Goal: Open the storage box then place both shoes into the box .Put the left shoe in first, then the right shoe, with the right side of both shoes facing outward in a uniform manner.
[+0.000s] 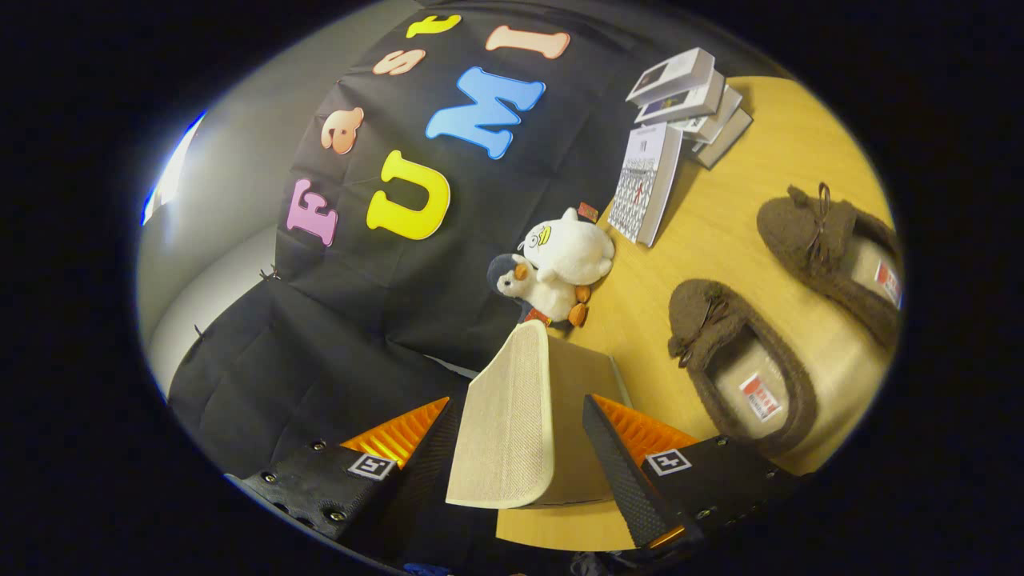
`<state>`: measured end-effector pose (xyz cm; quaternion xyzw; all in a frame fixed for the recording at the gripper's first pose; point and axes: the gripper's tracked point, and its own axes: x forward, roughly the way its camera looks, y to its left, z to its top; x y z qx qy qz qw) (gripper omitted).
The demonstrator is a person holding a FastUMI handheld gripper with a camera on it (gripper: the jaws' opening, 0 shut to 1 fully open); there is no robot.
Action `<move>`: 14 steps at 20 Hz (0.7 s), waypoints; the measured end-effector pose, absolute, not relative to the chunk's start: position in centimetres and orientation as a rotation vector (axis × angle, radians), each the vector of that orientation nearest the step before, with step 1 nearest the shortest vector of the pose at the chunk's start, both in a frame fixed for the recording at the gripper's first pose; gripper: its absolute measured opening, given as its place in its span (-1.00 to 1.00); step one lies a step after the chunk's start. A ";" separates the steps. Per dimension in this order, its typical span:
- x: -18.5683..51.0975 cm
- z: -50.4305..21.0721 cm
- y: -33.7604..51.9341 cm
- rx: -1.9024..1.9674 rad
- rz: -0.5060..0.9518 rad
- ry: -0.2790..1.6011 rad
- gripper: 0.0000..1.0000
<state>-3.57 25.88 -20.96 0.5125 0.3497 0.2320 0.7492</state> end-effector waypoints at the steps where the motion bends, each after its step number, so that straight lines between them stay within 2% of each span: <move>1: -3.7 -21.5 26.4 1.153 0.503 0.792 0.95; 6: -4.8 -23.5 28.5 1.314 0.499 0.924 0.95; 9: -5.2 -23.9 29.6 1.330 0.503 0.965 0.87; 12: -5.4 -23.6 30.2 1.324 0.532 0.992 0.41; 14: -4.9 -24.0 30.4 1.320 0.520 0.996 0.41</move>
